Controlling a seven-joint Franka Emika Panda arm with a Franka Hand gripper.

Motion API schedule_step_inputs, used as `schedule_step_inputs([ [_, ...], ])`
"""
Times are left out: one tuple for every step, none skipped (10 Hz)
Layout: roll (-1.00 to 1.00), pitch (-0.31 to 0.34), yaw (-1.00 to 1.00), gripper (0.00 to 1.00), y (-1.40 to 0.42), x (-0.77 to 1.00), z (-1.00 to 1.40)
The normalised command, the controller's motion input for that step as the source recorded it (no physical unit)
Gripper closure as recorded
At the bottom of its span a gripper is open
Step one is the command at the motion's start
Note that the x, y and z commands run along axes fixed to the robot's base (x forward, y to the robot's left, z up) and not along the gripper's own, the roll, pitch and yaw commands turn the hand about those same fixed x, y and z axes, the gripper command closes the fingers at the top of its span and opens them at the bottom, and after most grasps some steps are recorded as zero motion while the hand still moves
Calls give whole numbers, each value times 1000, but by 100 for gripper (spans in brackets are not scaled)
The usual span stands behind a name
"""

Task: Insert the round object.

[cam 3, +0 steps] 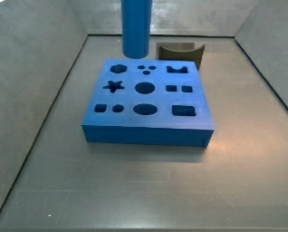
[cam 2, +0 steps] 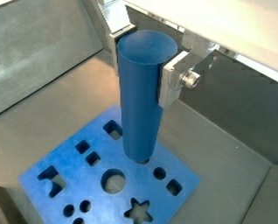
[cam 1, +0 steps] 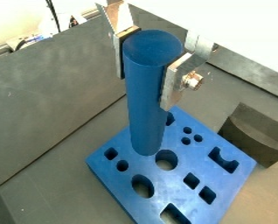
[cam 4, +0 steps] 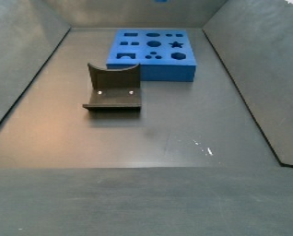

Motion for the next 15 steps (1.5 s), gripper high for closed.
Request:
schedule_step_inputs([
  [0,0,-60,100,643,517,-1000],
  [0,0,-111,100,654,449,-1000],
  [-163,-101,-260,100,506,286,-709],
  [-309,-329,-483,100,211,0,-200],
  [-334,-403,-283,100,223,0,-109],
  [-220,-254,-51,100,46,-57,-249],
  [-76,-164,0,100,0,-126,-149],
  [0,-209,0,100,0,-277,-457],
  [-13,-104,0,100,0,-80,-534],
  [-33,-33,-54,100,0,-66,-203],
  [-110,-60,-14,100,3,-40,-137],
  [-137,-50,0,100,11,0,-80],
  [-199,-96,0,100,49,-14,-117],
  [-311,-124,0,100,91,0,-149],
  [-354,-139,0,100,97,-51,-123],
])
